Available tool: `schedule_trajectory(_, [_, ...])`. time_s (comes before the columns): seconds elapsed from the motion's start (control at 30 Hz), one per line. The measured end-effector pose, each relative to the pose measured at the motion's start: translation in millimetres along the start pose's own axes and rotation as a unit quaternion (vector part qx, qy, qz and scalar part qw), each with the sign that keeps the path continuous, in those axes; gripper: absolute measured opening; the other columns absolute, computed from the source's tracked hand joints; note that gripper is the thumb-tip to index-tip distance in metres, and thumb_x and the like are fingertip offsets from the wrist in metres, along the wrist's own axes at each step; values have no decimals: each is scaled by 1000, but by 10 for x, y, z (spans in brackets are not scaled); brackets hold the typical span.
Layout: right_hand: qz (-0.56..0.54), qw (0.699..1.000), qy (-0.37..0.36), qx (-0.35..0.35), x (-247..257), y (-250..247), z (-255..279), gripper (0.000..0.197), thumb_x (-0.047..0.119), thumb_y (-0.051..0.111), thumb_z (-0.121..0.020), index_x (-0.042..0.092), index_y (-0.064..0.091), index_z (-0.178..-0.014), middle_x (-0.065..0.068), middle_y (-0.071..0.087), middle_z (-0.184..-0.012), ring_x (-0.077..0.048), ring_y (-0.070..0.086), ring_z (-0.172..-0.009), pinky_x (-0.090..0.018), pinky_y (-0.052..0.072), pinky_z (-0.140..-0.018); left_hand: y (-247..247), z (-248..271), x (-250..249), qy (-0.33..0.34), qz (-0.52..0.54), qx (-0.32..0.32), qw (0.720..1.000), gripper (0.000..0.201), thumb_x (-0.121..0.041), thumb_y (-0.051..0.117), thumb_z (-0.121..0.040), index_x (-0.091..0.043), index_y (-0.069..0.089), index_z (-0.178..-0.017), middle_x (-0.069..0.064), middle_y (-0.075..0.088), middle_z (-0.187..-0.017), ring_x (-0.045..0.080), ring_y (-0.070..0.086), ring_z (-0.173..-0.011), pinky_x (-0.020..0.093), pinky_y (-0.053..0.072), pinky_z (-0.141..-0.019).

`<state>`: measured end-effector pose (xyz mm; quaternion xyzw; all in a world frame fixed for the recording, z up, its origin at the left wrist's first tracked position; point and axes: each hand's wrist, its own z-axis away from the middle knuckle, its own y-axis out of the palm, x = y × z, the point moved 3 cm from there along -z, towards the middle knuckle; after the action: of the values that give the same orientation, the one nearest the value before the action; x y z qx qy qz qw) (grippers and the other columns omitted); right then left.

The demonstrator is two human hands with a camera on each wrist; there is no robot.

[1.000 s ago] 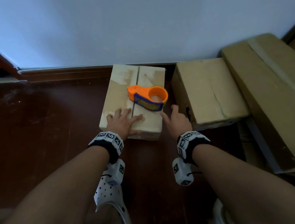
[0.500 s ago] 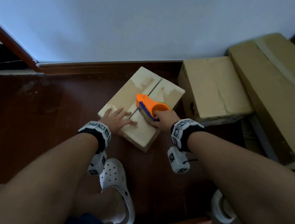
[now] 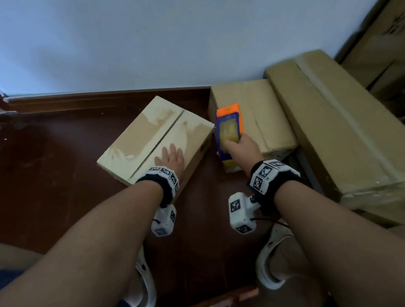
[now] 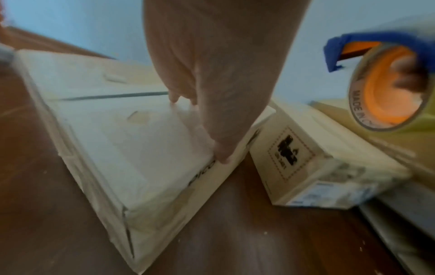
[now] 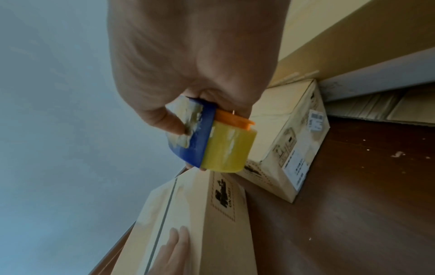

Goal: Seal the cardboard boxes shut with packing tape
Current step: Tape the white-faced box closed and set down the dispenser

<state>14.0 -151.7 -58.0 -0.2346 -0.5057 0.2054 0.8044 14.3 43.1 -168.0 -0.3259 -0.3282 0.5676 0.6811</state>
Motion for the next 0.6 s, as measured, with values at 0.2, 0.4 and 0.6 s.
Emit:
schedule_trajectory(0.2, [-21, 999, 34, 18, -205, -96, 95, 54, 45, 48, -66, 6, 55, -103, -12, 62, -100, -29, 58, -91, -35, 49, -78, 39, 223, 611, 140, -130, -4, 982, 82, 6, 38, -95, -21, -13, -153, -5, -21, -160, 23, -3, -149, 53, 22, -116])
schedule_trajectory(0.4, [-38, 998, 36, 34, -337, -31, 151, 56, 41, 50, -68, 6, 55, -112, -13, 62, -107, -30, 60, -98, -40, 50, -87, -260, 140, 922, 3, 87, 2, 996, 52, -13, 34, -102, -18, 22, -152, 2, 5, -162, 32, 20, -145, 45, 20, -117])
schedule_trajectory(0.6, [-42, 998, 27, 26, -502, 38, 98, 54, 60, 51, -84, 9, 63, -91, -20, 70, -96, -35, 66, -93, -47, 52, -86, 62, 60, 26, -40, -45, 11, 998, 93, -39, 55, -94, -20, -14, -153, 17, -14, -159, 36, -8, -147, 64, 13, -113])
